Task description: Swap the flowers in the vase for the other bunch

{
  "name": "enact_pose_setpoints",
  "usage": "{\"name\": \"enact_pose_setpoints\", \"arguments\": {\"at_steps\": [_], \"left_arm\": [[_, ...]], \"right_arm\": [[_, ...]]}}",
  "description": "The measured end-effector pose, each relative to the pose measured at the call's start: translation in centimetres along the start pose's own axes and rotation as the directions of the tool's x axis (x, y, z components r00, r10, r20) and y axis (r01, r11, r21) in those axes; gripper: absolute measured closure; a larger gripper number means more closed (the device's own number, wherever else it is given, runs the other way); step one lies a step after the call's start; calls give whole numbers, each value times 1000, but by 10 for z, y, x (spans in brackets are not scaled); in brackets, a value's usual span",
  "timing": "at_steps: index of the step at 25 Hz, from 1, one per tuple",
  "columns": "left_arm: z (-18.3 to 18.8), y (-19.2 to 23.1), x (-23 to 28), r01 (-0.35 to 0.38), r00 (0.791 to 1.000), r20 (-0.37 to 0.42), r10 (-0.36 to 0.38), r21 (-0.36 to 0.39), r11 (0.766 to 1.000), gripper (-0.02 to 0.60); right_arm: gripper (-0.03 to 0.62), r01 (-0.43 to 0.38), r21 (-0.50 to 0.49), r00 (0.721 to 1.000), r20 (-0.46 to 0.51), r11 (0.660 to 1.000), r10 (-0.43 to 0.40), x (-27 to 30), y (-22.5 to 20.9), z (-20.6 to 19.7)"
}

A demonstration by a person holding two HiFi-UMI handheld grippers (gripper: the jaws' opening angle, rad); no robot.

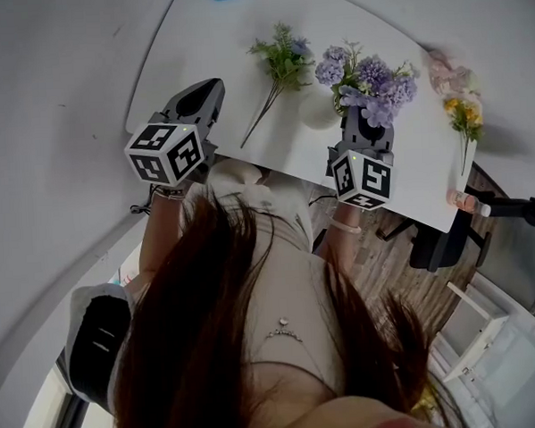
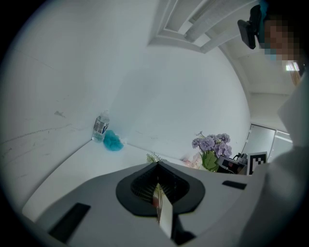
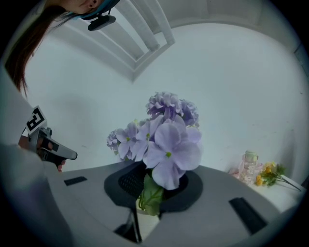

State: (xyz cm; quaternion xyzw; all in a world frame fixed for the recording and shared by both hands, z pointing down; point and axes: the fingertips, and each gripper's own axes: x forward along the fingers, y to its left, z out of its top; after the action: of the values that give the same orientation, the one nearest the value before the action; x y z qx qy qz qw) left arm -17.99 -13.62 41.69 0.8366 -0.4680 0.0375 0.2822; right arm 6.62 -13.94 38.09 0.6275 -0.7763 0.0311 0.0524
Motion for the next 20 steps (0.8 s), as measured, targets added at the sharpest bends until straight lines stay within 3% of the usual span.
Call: {"name": "enact_pose_setpoints", "arguments": {"at_steps": [20], "left_arm": [[2, 9, 7, 52, 999, -18, -52, 3, 999, 577]], "right_arm": [[494, 57, 24, 995, -83, 998, -55, 2, -1, -8]]}}
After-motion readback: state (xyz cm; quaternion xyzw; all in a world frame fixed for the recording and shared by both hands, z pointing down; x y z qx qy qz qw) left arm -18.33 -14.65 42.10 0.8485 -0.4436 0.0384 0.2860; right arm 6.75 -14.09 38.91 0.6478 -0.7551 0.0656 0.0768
